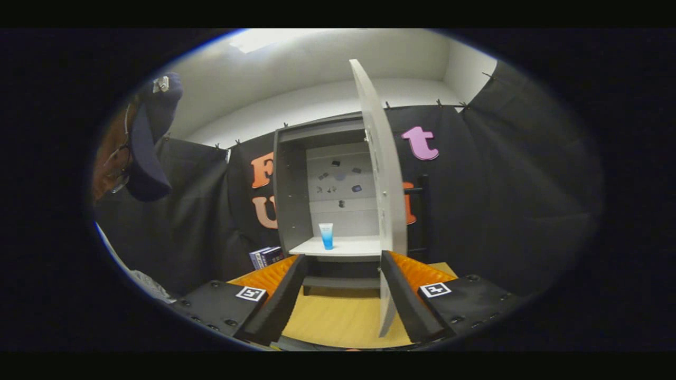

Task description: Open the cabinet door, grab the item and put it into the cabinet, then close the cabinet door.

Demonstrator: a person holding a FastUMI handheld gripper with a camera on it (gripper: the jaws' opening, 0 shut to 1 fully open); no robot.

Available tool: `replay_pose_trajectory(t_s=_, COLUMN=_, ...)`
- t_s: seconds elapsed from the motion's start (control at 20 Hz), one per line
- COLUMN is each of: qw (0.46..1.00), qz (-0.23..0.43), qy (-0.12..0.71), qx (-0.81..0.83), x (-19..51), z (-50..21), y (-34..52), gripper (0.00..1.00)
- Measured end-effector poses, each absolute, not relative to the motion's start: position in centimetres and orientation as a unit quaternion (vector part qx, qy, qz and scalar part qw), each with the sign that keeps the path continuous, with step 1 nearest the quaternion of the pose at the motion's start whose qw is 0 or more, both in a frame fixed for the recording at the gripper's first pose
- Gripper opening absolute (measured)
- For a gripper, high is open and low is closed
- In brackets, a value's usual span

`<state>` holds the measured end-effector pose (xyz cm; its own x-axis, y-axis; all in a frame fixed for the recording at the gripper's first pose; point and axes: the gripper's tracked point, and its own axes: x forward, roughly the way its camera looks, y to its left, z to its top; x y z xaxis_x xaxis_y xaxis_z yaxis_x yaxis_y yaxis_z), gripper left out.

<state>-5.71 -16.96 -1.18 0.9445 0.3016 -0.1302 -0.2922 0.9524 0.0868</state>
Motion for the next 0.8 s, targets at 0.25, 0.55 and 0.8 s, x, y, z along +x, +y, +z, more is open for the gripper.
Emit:
replay_pose_trajectory(t_s=0.25, qw=0.996, qz=0.067, qy=0.063, qx=0.011, x=-6.9, z=0.3, y=-25.0, gripper=0.91)
replay_pose_trajectory(t_s=0.55, qw=0.998, qz=-0.026, qy=0.058, qx=0.030, x=-1.0, z=-0.2, y=-33.1, gripper=0.95)
replay_pose_trajectory(t_s=0.8, qw=0.997, qz=-0.042, qy=0.047, qx=0.036, x=4.2, z=-0.1, y=-35.0, gripper=0.97)
